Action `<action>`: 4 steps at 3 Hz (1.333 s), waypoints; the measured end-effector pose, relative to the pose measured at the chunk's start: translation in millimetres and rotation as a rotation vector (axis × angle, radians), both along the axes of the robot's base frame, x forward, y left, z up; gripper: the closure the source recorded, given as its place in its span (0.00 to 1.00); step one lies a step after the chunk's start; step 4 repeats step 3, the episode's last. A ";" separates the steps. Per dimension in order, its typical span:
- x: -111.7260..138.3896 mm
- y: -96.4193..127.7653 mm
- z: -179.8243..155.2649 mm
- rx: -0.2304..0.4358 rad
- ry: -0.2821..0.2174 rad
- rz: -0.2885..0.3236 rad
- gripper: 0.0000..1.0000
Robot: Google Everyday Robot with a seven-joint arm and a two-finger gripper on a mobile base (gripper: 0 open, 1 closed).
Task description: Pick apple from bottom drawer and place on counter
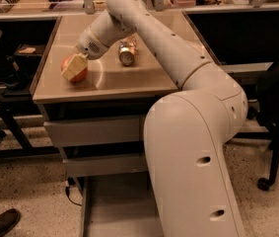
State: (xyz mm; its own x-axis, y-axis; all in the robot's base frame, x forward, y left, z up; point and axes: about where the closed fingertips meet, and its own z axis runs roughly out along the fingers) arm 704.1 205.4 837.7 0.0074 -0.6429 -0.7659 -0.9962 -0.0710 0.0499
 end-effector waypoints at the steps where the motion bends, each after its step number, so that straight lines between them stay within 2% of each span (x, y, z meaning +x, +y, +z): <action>1: 0.0 0.0 0.0 0.000 0.000 0.000 0.11; 2: 0.0 0.1 -0.1 0.000 0.000 0.000 0.00; 4: 0.0 0.1 -0.1 0.000 0.000 0.000 0.00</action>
Offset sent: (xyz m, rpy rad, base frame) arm 0.0000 0.0000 0.0000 0.0000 0.0000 0.0000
